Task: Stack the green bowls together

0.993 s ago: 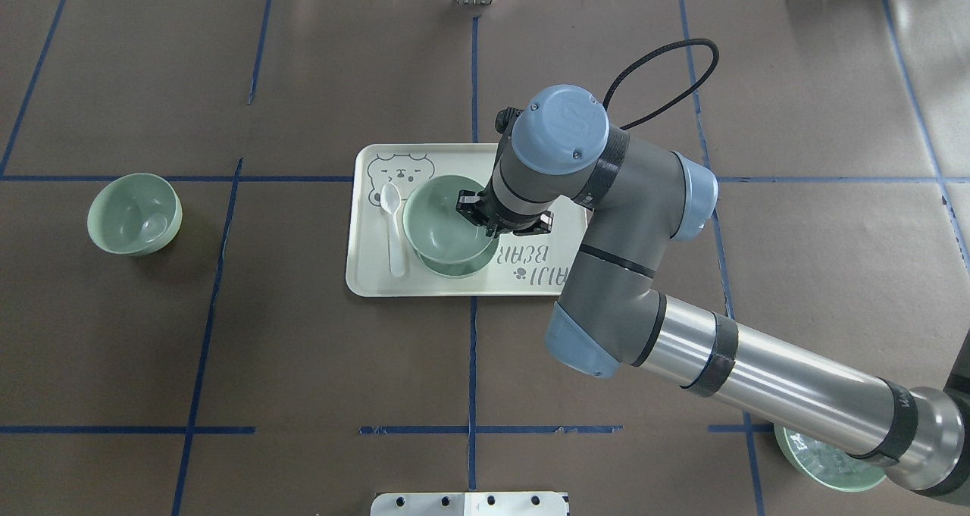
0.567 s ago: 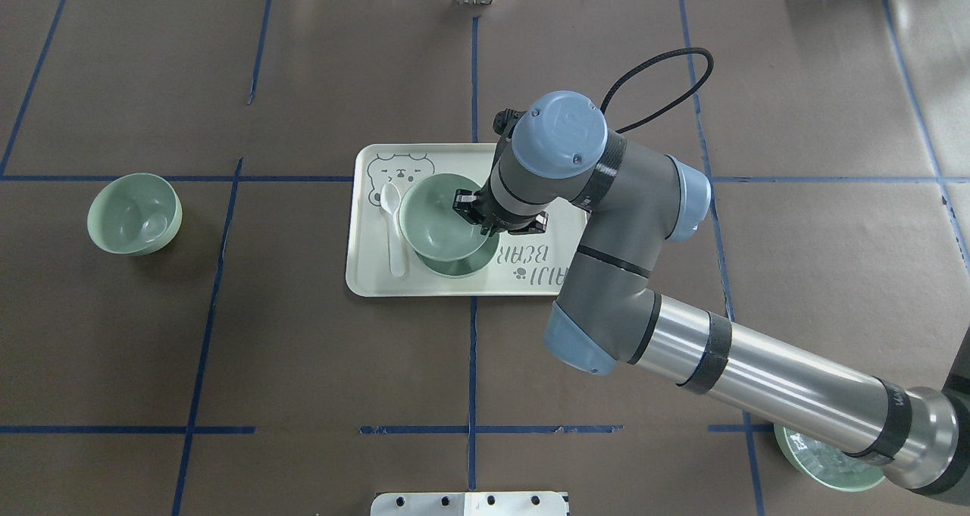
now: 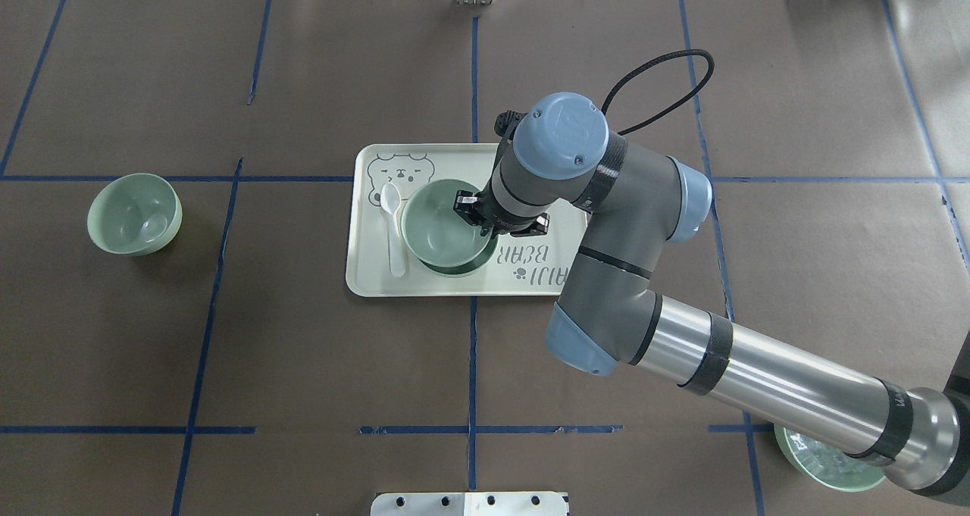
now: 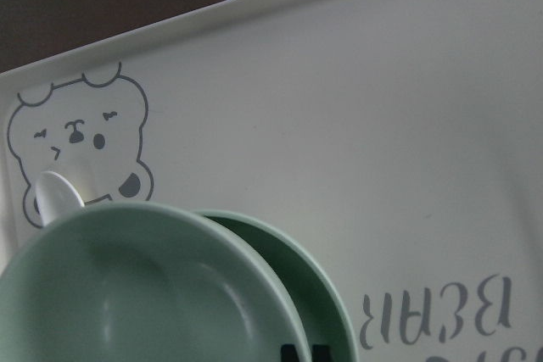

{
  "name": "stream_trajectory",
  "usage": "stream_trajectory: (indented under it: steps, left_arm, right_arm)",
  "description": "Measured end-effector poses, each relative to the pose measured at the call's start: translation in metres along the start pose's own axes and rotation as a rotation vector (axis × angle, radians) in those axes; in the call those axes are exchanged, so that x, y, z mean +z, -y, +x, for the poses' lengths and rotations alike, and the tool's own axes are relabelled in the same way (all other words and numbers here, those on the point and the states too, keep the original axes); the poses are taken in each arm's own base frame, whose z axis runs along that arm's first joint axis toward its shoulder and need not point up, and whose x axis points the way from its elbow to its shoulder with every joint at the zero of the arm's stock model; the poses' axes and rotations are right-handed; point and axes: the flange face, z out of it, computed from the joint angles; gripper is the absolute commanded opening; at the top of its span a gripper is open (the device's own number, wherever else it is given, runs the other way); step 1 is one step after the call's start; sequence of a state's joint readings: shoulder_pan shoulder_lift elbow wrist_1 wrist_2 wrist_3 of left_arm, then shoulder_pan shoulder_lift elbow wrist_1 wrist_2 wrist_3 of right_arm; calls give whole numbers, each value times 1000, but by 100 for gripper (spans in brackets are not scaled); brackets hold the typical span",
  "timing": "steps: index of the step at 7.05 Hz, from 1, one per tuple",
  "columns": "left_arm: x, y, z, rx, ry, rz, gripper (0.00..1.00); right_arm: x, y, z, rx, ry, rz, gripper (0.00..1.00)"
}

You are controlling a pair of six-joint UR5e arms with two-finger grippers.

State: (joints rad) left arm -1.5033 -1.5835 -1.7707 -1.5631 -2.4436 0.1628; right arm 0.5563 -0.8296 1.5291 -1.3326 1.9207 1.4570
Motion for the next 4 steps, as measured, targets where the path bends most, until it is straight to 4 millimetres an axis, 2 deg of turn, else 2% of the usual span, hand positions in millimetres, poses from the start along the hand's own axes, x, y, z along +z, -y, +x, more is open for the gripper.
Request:
stream_trajectory:
  steps: [1,2,3,4]
  left_arm:
    - [-2,2,4,8,0,5,100]
    - [-3,7,17,13,-3,9,100]
    - [6,15,41,-11,-14,-3,100]
    - [25,25,69,-59,-30,-19,100]
  right_arm:
    - [1,0,0,7,-2,2,100]
    - [-1,0,1,7,0,2,100]
    - [-10,2,3,5,13,0,100]
    - [-31,12,17,12,33,-4,100]
